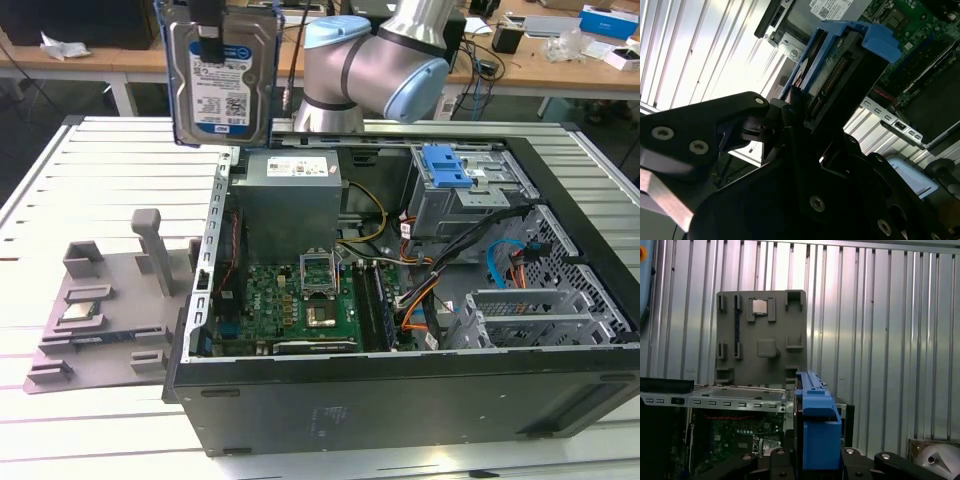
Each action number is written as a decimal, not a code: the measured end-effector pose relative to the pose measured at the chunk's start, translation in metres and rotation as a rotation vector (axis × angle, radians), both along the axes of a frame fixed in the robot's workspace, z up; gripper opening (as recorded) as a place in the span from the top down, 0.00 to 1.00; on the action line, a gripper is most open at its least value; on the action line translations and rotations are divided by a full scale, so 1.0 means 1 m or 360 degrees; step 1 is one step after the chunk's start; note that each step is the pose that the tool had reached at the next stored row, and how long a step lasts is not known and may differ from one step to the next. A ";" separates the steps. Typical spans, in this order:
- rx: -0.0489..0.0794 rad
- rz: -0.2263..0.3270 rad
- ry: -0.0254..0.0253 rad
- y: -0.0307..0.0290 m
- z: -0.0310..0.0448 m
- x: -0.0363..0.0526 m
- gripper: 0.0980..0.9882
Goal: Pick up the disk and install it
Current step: 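Pick up the disk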
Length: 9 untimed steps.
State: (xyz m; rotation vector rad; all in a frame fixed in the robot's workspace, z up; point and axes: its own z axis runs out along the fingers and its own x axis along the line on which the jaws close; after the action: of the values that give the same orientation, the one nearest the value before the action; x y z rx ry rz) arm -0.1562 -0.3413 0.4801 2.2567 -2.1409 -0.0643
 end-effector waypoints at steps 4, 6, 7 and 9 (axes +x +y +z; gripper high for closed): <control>0.0000 0.0000 0.00013 0.0000 0.0001 0.0146 0.70; 0.0000 0.0000 0.00021 0.0000 0.0001 0.0227 0.70; 0.0000 0.0000 0.00023 0.0000 0.0001 0.0264 0.70; 0.0000 0.0000 0.00030 0.0000 0.0001 0.0341 0.70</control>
State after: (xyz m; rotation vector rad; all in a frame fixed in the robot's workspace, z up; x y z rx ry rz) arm -0.1221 -0.3413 0.4801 2.2558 -2.1397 -0.0663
